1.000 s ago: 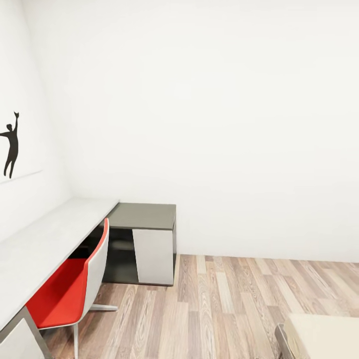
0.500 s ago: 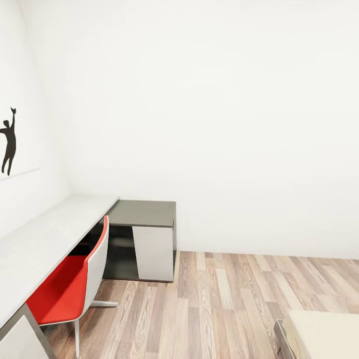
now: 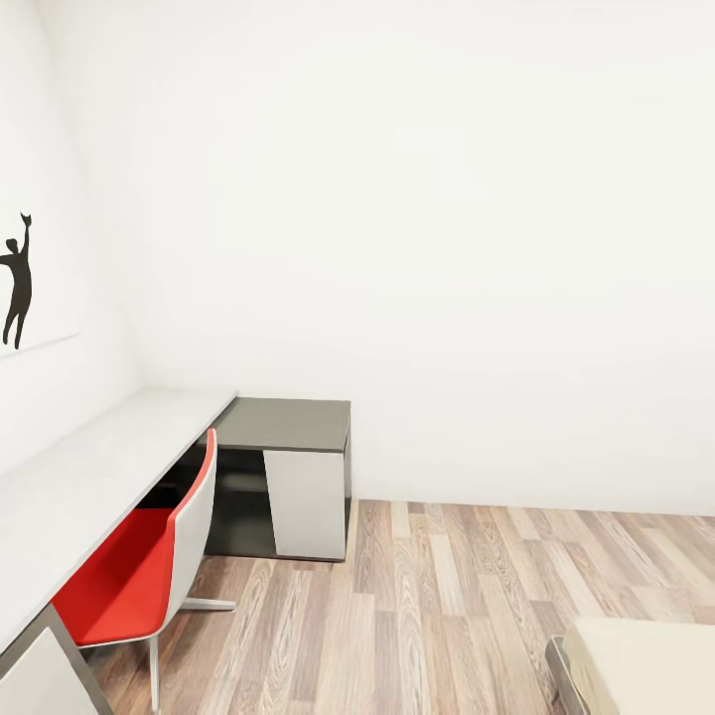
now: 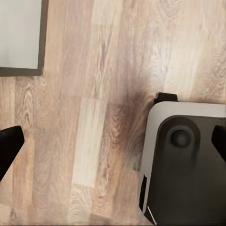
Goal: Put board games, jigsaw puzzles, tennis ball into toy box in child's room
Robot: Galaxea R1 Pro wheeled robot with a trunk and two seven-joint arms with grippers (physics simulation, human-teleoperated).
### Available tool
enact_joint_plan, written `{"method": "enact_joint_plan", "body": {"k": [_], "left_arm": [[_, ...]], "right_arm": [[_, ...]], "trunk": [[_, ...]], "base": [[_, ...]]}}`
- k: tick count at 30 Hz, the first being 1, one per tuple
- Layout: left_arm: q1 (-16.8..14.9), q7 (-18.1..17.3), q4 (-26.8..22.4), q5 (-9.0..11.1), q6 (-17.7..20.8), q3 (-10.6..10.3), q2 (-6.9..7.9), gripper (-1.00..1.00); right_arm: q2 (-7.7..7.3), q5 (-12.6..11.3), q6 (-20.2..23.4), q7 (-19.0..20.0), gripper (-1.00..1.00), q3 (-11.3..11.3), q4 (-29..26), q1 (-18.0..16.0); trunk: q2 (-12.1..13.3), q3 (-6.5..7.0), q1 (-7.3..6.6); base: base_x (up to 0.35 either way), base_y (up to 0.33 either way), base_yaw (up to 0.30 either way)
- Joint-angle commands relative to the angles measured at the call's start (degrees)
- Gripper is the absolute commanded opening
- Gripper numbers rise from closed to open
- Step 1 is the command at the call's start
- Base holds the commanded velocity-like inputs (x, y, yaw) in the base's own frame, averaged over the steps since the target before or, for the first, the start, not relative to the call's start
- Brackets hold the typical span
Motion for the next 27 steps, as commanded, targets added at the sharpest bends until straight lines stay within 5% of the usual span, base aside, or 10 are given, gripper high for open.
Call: {"method": "enact_joint_plan", "body": {"k": [1,11,27], "left_arm": [[0.5,0.2,0.1,0.0,-0.2,0.3,0.00,1.00],[3.9,0.6,0.1,0.2,-2.5,0.4,-0.34,1.00],[4.6,0.6,-1.5,0.3,-3.2,0.9,-1.20,1.00]], "right_arm": [[-0.02,-0.6,-0.2,0.1,1.00,0.5,0.0,0.4],[-0.05,-0.6,0.0,0.1,1.00,0.5,0.0,2.6],[1.00,-0.9,-0.3,0.2,1.00,0.3,0.0,2.8]], "trunk": [[0.0,-0.01,0.02],[0.0,-0.02,0.02],[0.0,-0.02,0.02]], "base": [[0.000,0.000,0.000],[0.000,0.000,0.000],[0.000,0.000,0.000]]}}
